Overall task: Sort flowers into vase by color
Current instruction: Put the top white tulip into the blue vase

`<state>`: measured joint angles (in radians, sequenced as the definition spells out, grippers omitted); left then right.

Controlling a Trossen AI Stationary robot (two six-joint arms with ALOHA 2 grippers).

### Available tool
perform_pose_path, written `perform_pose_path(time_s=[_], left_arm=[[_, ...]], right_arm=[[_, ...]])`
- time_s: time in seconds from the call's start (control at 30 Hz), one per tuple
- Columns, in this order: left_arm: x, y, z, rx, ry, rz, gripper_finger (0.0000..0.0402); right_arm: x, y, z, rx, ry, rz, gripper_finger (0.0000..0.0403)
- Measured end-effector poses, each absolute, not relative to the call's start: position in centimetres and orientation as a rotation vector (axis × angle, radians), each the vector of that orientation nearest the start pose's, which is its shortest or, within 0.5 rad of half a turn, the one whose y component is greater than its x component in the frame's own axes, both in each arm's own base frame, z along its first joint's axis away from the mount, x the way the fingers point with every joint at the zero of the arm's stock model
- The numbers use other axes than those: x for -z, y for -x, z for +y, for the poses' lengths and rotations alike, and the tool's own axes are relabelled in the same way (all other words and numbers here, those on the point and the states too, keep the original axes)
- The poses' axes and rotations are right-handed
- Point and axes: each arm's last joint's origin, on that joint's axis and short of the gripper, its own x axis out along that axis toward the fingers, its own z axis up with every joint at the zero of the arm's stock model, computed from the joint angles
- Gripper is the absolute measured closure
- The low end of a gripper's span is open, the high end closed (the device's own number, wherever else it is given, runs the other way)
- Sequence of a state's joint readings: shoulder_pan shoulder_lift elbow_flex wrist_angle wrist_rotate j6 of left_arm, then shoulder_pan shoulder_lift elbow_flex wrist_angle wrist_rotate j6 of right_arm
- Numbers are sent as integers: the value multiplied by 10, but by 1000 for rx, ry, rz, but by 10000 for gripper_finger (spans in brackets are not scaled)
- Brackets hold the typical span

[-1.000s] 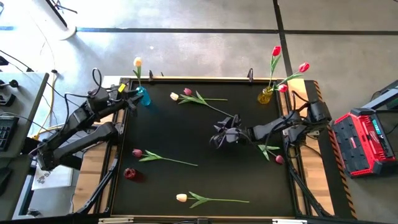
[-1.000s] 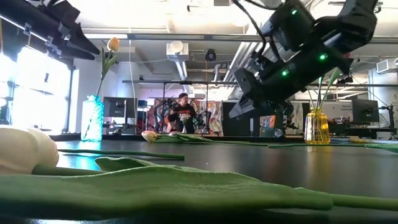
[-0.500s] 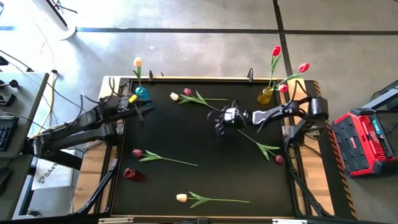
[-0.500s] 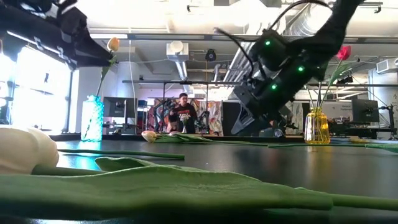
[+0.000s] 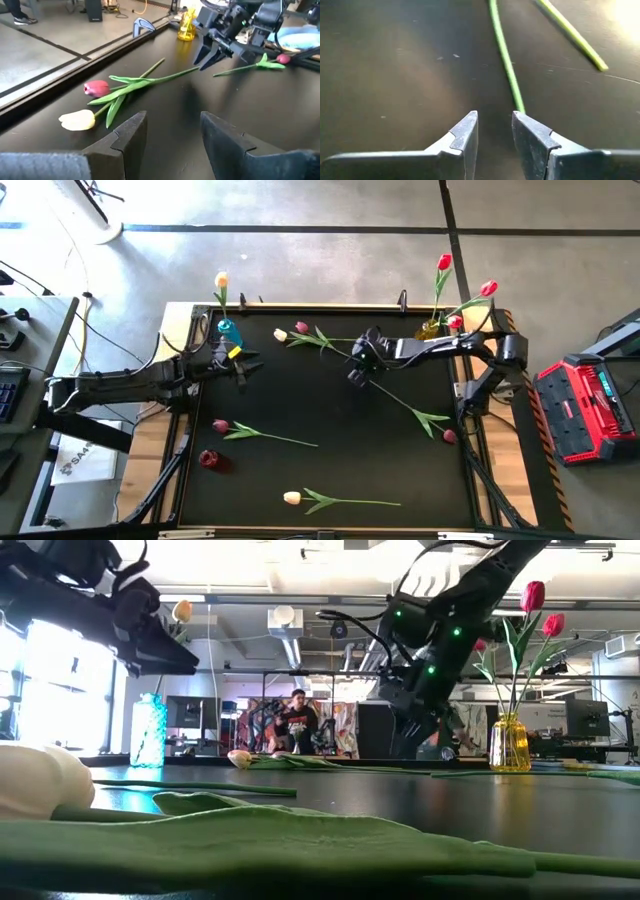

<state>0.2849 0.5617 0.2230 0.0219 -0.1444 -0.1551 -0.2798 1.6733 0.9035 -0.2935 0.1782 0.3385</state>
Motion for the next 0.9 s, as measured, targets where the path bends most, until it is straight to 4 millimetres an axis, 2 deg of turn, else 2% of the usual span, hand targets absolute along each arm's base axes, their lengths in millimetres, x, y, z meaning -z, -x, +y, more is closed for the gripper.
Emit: perform_pose_path(time_s=[0.07, 0.17, 0.27, 0.33, 0.63, 0.9], left_arm=[[-187, -136, 42, -443, 172, 301, 229], [-185, -141, 42, -431, 157, 305, 229], [-185, -147, 43, -431, 149, 296, 229], [-184, -150, 43, -427, 148, 290, 229], [-176, -152, 42, -424, 165, 356, 229], [-173, -150, 42, -439, 165, 395, 229]], right_arm=[[-156, -301, -93, 525, -370, 955, 293], [-162, -315, -98, 450, -330, 814, 293], [-159, -327, -103, 417, -244, 712, 293], [-158, -337, -110, 436, -213, 704, 293], [-146, -377, -148, 534, -172, 838, 292], [-139, -382, -173, 509, -220, 963, 292]])
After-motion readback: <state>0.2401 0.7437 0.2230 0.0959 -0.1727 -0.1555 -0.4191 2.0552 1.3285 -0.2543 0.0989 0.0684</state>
